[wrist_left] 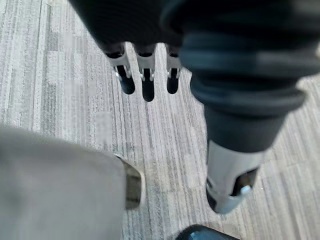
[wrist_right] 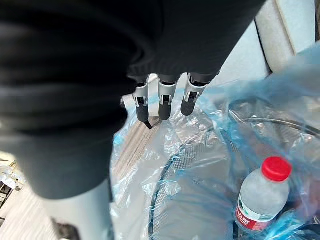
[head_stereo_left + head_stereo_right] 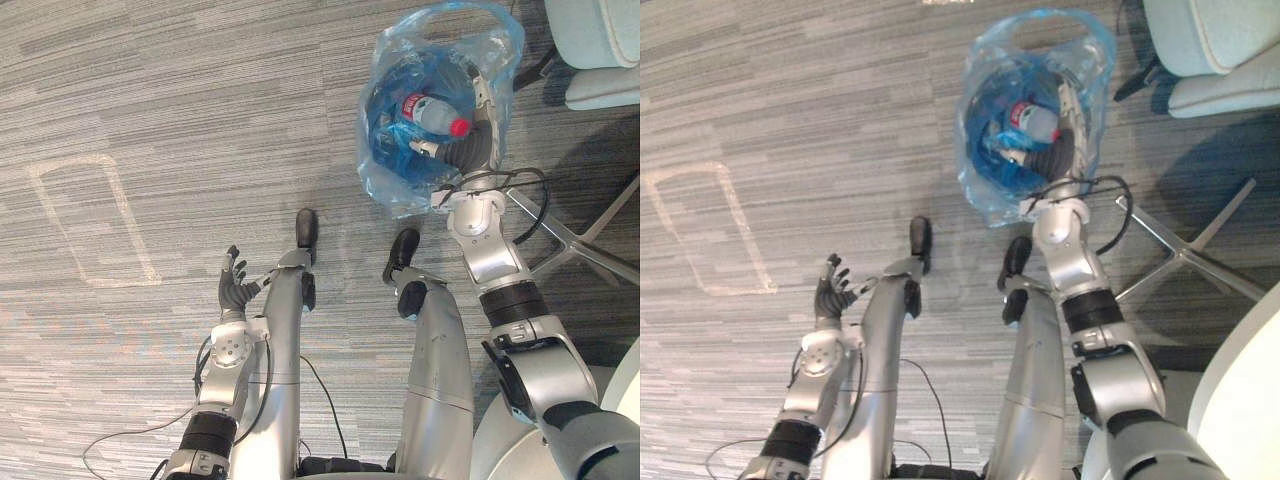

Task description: Gather rubbish on tea table into small bin, then transfer packed bag to large trash can.

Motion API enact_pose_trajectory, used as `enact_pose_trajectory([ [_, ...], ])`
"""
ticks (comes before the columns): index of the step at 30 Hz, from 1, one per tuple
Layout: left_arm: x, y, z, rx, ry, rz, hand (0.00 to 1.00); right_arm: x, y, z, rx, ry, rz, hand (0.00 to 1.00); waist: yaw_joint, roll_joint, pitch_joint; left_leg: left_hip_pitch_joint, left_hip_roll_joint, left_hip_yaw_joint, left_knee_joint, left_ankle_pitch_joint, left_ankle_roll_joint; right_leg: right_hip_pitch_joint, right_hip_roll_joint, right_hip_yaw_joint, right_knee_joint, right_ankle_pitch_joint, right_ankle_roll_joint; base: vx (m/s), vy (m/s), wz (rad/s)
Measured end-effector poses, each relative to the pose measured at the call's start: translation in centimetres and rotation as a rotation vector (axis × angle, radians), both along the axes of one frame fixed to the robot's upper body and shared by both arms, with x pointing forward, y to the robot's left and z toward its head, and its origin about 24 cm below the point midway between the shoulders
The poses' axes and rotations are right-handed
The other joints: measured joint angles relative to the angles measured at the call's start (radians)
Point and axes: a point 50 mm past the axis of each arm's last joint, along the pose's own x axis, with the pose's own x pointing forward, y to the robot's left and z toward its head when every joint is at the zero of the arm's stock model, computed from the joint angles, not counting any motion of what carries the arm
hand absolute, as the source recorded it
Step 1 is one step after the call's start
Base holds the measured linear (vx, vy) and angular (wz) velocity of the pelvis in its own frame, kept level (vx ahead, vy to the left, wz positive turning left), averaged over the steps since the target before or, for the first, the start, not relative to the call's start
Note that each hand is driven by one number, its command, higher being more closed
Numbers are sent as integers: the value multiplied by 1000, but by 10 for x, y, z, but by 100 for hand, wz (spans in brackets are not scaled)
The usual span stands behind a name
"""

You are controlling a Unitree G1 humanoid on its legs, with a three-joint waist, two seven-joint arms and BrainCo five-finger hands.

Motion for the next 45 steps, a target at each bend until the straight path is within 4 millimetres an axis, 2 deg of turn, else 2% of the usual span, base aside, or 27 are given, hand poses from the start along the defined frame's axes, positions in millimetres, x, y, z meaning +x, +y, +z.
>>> enact_pose_trajectory([
  [5,-6,-14,2,-23,-15,-41,0,-15,6,-17,-105,-2,1,0,-12,-18,-33,0,7,2,9,-1,1,3,5,0,-3,1,-1,-19,17,-4],
  [7,-5,-16,-3,-38,6,-31,0,-18,13,-33,-165,36,15,0,-24,-27,-53,-3,14,2,20,-6,2,3,12,0,-4,1,-1,-41,22,-12],
  [9,6,-15,-11,-19,52,-23,0,-22,25,-54,-242,100,53,0,-32,-39,-81,0,24,5,21,-8,2,7,22,2,-10,5,-7,-39,17,-16],
  [13,16,-12,-17,-1,93,-11,0,-22,40,-79,-344,175,59,0,-36,-46,-90,16,41,9,21,-8,1,24,37,2,-25,16,-14,-43,9,-14],
  [18,20,-12,-19,3,103,-12,0,-15,40,-86,-420,213,36,0,-34,-46,-90,23,44,10,16,-4,-3,27,39,1,-26,19,-18,-38,2,-2],
  [23,27,-14,-21,1,122,-14,0,0,37,-91,-494,274,-14,0,-32,-46,-90,33,45,12,-15,7,-4,37,41,-4,-55,28,-19,-12,2,0],
  [29,32,-15,-20,-14,125,-14,0,13,42,-94,-565,325,-21,0,-28,-45,-90,25,44,12,-32,7,-4,31,41,-9,-69,28,-18,4,3,1],
  [35,39,-19,-12,-36,94,-19,0,24,40,-88,-635,354,-59,0,-25,-44,-85,-3,43,12,-33,11,-2,2,39,-11,-62,27,-18,11,9,3],
  [40,42,-20,-11,-49,90,-20,0,27,42,-90,-656,374,-66,0,-22,-44,-85,-10,41,11,-32,10,-2,-4,37,-11,-56,18,-10,0,12,4],
  [45,49,-24,-1,-60,49,-29,0,31,46,-94,-657,417,-65,0,-18,-40,-83,-53,38,8,-16,10,-2,-50,33,-10,-32,14,-11,-10,14,6],
])
